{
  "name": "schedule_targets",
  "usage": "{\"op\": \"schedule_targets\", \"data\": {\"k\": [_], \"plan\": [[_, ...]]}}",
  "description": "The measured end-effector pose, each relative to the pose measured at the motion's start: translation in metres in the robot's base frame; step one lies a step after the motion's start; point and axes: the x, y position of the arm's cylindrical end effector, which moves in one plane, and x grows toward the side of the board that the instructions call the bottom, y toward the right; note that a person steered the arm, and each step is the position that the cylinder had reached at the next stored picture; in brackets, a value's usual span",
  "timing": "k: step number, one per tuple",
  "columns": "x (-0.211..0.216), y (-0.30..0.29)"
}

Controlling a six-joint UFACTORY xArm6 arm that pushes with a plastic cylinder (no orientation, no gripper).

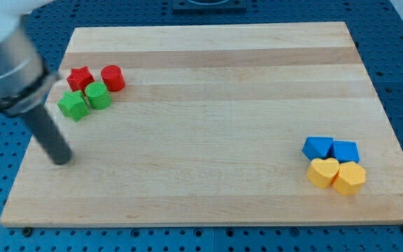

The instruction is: Push the green star diagonal to the triangle

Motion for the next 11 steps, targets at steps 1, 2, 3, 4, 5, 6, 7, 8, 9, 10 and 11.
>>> {"op": "schedule_targets", "data": {"k": [1,2,3,4,5,6,7,8,9,10,11], "plan": [[-0.019,-0.046],[-0.045,-0.048],[-0.089,-0.048],[-0.107,-0.036],[-0.101,0.005],[-0.083,0.043],[-0.081,0.089],[-0.100,0.112],[-0.115,0.104],[-0.115,0.076],[-0.132,0.061]]}}
